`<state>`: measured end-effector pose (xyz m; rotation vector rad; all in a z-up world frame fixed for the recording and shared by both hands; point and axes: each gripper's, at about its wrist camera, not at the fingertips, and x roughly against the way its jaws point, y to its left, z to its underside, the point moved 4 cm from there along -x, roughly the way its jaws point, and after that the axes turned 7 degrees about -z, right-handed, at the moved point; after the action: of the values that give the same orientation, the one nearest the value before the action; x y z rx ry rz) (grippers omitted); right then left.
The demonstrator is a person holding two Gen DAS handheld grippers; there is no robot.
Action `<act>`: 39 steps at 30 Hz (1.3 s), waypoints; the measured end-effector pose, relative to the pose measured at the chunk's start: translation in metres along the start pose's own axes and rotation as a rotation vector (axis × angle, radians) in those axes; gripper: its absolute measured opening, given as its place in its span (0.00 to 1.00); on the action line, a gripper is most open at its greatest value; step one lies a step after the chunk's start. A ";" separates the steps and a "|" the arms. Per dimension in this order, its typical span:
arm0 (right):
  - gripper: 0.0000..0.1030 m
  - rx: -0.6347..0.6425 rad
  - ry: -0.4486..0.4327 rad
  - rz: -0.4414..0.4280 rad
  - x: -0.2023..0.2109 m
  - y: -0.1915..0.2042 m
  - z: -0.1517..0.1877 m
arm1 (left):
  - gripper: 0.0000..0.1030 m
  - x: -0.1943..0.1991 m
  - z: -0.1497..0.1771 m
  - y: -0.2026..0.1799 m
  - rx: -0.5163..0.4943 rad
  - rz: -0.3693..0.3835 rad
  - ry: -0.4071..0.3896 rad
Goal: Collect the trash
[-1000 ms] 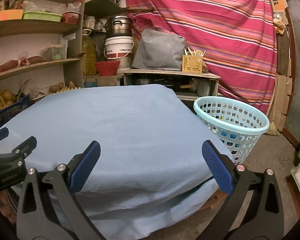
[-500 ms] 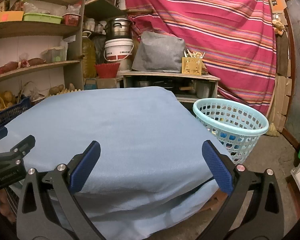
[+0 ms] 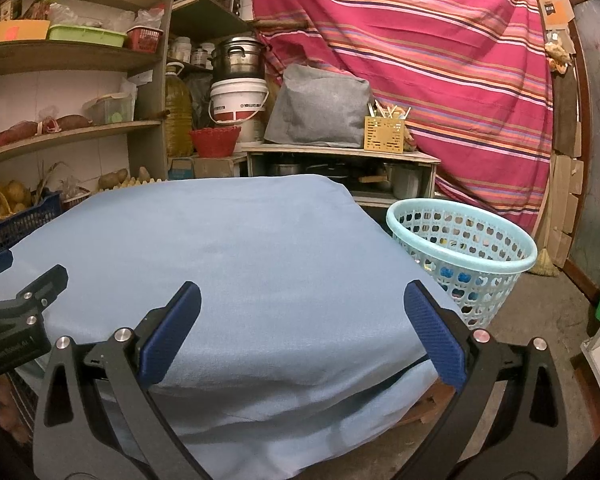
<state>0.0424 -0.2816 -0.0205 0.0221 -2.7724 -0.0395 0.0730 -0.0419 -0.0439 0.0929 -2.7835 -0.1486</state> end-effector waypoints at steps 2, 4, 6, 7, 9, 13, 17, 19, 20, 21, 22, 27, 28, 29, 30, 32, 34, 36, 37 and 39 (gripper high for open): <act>0.96 0.001 -0.002 0.000 0.000 0.000 0.000 | 0.96 0.000 0.000 0.000 0.000 -0.001 0.000; 0.96 0.001 -0.001 0.000 0.000 0.000 0.000 | 0.96 0.000 0.000 0.000 0.000 -0.002 -0.002; 0.96 0.001 0.000 0.000 0.000 0.000 0.001 | 0.96 0.000 0.000 0.001 -0.001 -0.002 -0.002; 0.96 0.001 0.000 0.000 0.000 0.000 0.001 | 0.96 0.000 0.000 0.001 -0.001 -0.001 -0.001; 0.96 0.002 -0.001 0.001 0.000 0.000 0.000 | 0.96 0.000 0.000 0.001 0.001 -0.001 -0.002; 0.96 0.003 -0.001 0.000 0.000 0.001 0.000 | 0.96 0.000 -0.001 0.001 0.002 -0.001 -0.002; 0.96 0.002 -0.001 0.001 0.000 0.001 0.000 | 0.96 0.000 -0.002 0.002 0.000 0.000 -0.007; 0.96 0.002 -0.001 0.001 -0.001 0.001 0.000 | 0.96 0.000 -0.002 0.003 -0.003 -0.001 -0.008; 0.96 0.001 -0.001 0.001 0.000 0.001 0.001 | 0.96 -0.001 -0.003 0.003 -0.003 0.000 -0.008; 0.96 0.001 -0.001 0.001 0.000 0.001 0.000 | 0.96 0.000 -0.003 0.002 0.000 -0.001 -0.007; 0.96 0.003 -0.001 0.001 0.000 0.001 0.001 | 0.96 0.000 -0.003 0.002 0.001 -0.002 -0.008; 0.96 0.003 -0.001 0.001 0.000 0.001 0.001 | 0.96 0.001 -0.004 0.002 0.001 -0.003 -0.010; 0.96 0.002 -0.001 0.001 0.000 0.001 0.001 | 0.96 0.001 -0.004 0.002 0.000 -0.003 -0.010; 0.96 0.002 0.000 0.001 0.000 0.001 0.001 | 0.96 0.000 -0.004 0.002 0.002 -0.002 -0.011; 0.96 0.002 0.000 0.001 0.000 0.001 0.001 | 0.96 0.001 -0.004 0.002 0.002 -0.003 -0.010; 0.96 0.002 -0.002 0.001 0.000 0.000 0.001 | 0.96 0.000 -0.004 0.001 0.002 -0.003 -0.011; 0.96 0.003 -0.001 0.001 0.000 0.000 0.001 | 0.96 0.001 -0.003 0.002 0.001 -0.004 -0.011; 0.96 0.002 -0.001 0.000 0.000 0.000 0.001 | 0.96 0.001 -0.005 0.001 0.000 -0.004 -0.014; 0.96 0.002 -0.002 -0.001 0.000 0.000 0.001 | 0.96 0.002 -0.007 0.001 0.000 -0.004 -0.015; 0.96 0.005 -0.002 0.001 0.000 0.000 0.001 | 0.96 0.002 -0.009 0.000 -0.001 -0.006 -0.018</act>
<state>0.0423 -0.2816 -0.0213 0.0213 -2.7750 -0.0326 0.0742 -0.0430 -0.0350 0.1000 -2.8017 -0.1527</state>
